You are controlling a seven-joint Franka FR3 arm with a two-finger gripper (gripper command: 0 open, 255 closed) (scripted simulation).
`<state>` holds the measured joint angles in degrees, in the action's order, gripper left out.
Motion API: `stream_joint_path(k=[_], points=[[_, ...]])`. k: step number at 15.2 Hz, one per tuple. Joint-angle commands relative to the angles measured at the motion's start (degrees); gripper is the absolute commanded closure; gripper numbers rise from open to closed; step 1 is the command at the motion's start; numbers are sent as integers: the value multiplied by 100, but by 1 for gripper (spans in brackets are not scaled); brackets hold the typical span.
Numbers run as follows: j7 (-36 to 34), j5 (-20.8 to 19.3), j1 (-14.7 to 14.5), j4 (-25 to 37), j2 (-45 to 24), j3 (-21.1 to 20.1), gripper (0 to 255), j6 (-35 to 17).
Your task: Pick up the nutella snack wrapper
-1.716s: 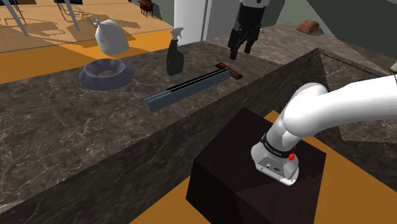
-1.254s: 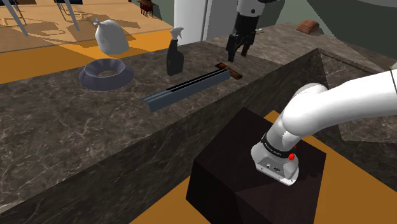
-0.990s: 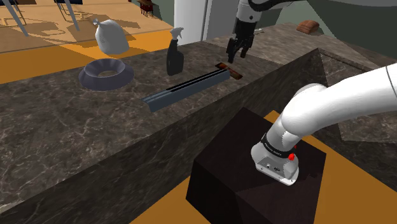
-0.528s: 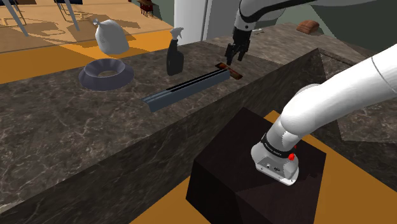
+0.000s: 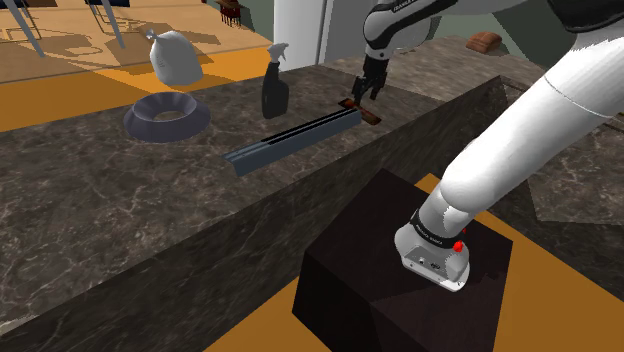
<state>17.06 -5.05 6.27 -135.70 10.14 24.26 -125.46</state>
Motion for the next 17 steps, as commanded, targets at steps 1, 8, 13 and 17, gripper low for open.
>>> stream_joint_path(k=[1, 8, 13, 17], points=[[325, 221, 24, 278, -473, 171, 0, -192], [724, 620, 78, 355, -1145, 273, 0, -733], [792, 708, 81, 287, -1277, 273, 255, -918], [802, 713, 85, 305, -1285, 276, 255, -907]])
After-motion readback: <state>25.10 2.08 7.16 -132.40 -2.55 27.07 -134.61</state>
